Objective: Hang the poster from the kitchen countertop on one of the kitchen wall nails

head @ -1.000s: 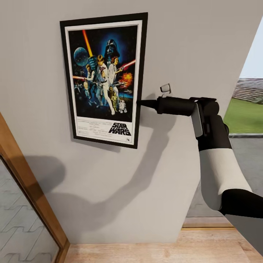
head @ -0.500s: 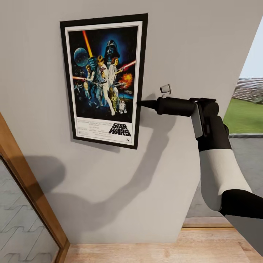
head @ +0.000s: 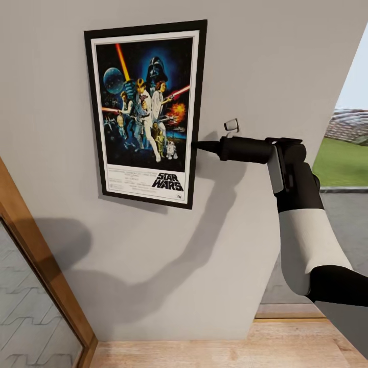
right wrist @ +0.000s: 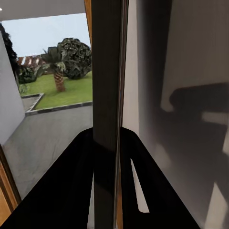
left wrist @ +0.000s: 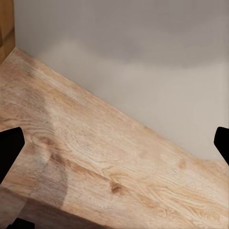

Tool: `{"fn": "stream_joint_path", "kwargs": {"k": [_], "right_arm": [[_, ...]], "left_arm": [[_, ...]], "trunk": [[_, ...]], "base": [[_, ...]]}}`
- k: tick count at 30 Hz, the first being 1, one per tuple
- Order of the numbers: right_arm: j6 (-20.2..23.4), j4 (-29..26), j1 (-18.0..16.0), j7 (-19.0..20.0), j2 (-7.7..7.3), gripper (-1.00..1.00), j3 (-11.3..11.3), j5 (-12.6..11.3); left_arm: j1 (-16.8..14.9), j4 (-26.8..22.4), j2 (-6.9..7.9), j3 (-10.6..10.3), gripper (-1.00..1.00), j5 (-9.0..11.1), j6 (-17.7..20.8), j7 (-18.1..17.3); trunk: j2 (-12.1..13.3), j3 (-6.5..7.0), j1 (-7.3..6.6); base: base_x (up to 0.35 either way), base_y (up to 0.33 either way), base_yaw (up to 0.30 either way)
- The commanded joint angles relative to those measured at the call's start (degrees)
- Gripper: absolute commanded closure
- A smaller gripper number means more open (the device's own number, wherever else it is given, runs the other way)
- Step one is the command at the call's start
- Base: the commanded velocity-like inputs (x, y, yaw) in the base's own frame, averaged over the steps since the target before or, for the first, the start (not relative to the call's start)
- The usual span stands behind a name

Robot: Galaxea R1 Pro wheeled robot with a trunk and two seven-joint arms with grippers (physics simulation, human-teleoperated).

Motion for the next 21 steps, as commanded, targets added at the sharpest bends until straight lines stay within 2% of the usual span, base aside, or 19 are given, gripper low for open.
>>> {"fn": "stream_joint_path", "kwargs": {"k": [1, 21], "right_arm": [[0.6, 0.0, -0.1, 0.4, 0.05, 1.00, -0.1, -0.1], [0.6, 0.1, -0.1, 0.3, 0.05, 1.00, -0.1, -0.2]], "left_arm": [[-0.1, 0.1, 0.01, -0.5, -1.00, 0.4, -0.3, -0.2], [-0.1, 0.1, 0.01, -0.5, -1.00, 0.4, -0.3, -0.2]], "trunk": [[-0.1, -0.13, 0.04], [-0.1, -0.13, 0.04]], "base": [[0.000, 0.000, 0.000], [0.000, 0.000, 0.000]]}}
